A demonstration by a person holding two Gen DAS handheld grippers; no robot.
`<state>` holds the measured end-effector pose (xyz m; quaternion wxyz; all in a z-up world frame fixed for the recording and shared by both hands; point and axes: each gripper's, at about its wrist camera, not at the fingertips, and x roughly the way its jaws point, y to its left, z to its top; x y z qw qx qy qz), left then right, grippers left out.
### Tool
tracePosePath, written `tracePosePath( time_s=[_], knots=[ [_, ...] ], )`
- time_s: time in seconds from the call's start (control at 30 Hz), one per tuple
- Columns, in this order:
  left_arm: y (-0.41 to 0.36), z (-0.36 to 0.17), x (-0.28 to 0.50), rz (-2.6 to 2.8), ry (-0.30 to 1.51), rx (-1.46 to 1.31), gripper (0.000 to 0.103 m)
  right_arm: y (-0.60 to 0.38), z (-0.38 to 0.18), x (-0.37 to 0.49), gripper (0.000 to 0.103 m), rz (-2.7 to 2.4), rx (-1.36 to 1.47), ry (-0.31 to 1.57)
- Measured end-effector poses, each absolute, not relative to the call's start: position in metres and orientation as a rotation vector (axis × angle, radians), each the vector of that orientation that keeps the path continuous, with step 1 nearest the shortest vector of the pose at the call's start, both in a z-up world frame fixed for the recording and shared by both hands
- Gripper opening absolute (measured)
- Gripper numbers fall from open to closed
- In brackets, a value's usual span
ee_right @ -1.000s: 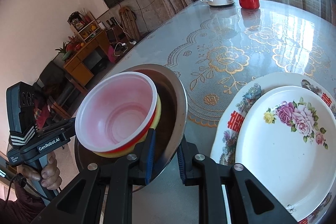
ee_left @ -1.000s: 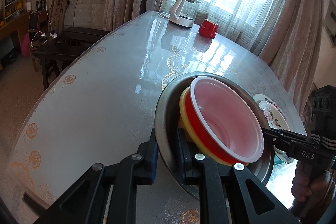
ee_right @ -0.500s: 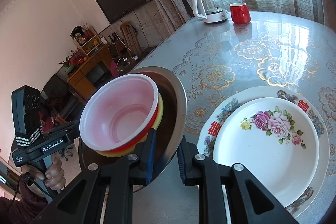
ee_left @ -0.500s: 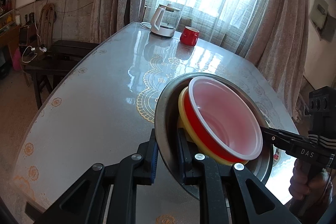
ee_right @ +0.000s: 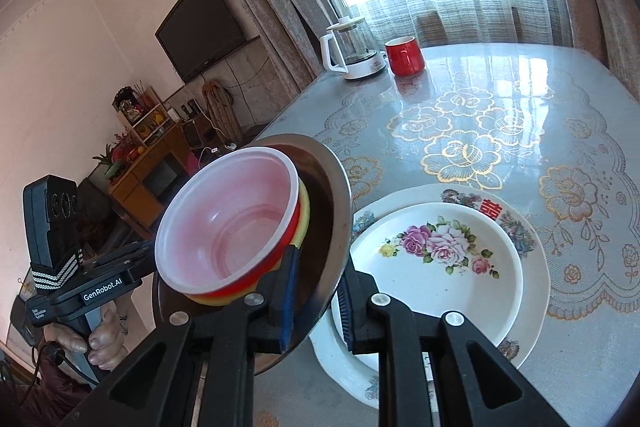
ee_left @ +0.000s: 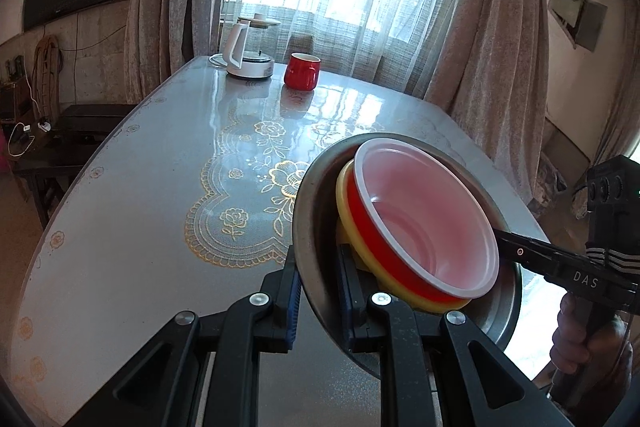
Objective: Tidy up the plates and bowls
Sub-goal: 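Lift the nested bowls with both grippers and carry them over the plate stack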
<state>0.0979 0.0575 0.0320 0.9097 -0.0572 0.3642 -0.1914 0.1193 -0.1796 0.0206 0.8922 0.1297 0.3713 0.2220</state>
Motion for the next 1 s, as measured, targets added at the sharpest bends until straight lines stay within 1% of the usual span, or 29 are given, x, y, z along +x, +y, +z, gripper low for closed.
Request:
tracePosePath(
  time_s=[0.4, 1.0],
  knots=[
    [0.004, 0.033, 0.118, -0.524, 0.788, -0.094, 0.019, -0.231, 0.035, 0.107, 0.020, 0.326, 0.326, 0.718],
    [-0.032, 0.020, 0.134, -0.570, 0.854, -0.059, 0.019, -0.272, 0.017, 0.107, 0.019, 0.222, 0.400, 0.761]
  ],
)
